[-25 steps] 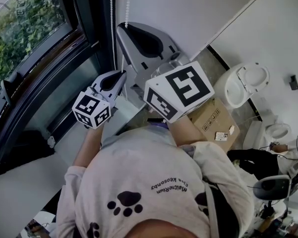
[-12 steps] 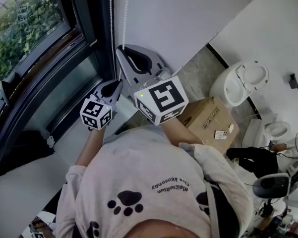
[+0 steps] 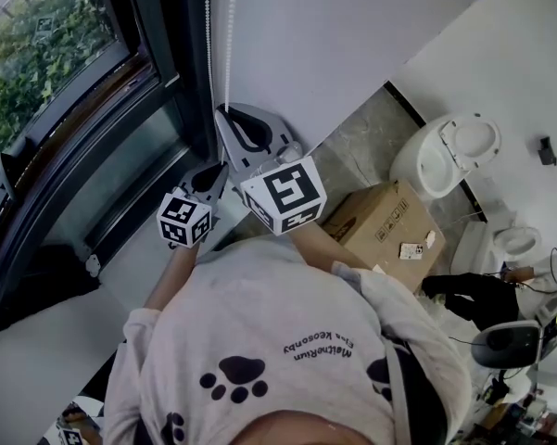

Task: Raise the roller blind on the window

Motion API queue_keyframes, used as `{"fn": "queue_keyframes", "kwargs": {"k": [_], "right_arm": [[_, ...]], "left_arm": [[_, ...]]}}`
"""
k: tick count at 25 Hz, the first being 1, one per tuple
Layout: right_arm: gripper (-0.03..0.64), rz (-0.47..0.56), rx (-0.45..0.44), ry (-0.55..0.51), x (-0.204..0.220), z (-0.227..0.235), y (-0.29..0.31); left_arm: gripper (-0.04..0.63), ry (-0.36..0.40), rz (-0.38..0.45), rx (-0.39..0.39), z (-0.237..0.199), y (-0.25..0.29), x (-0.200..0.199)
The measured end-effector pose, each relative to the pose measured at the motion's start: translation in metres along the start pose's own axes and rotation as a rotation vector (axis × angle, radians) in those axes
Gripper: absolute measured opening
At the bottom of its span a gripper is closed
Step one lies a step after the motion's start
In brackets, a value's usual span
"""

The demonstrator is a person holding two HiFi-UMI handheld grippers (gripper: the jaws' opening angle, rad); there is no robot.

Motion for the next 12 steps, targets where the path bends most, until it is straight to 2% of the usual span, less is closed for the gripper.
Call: {"fn": "queue_keyframes", "kwargs": {"k": [10,12], "right_arm": [[0.018,-0.005,-0.002,0.017,0.013,-0.003,-0.004],[0.018,-0.006,0.0,0.02,0.014,-0.001,-0.004]], "left_arm": [[0.013,0.047,-0.03,-0.028,-0.005,-0.005,0.01],[0.085,0.042,-0.019,-0.022,-0.004,-0.006,0.005]]}}
Point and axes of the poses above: the fingertips, and each gripper's own axes: y forward along the fingers, z to its right, x out of its underside, the point moved 7 cm from there along -y, backward along the fingers, and after that the axes turned 11 degrees about z, right-handed, at the moved point
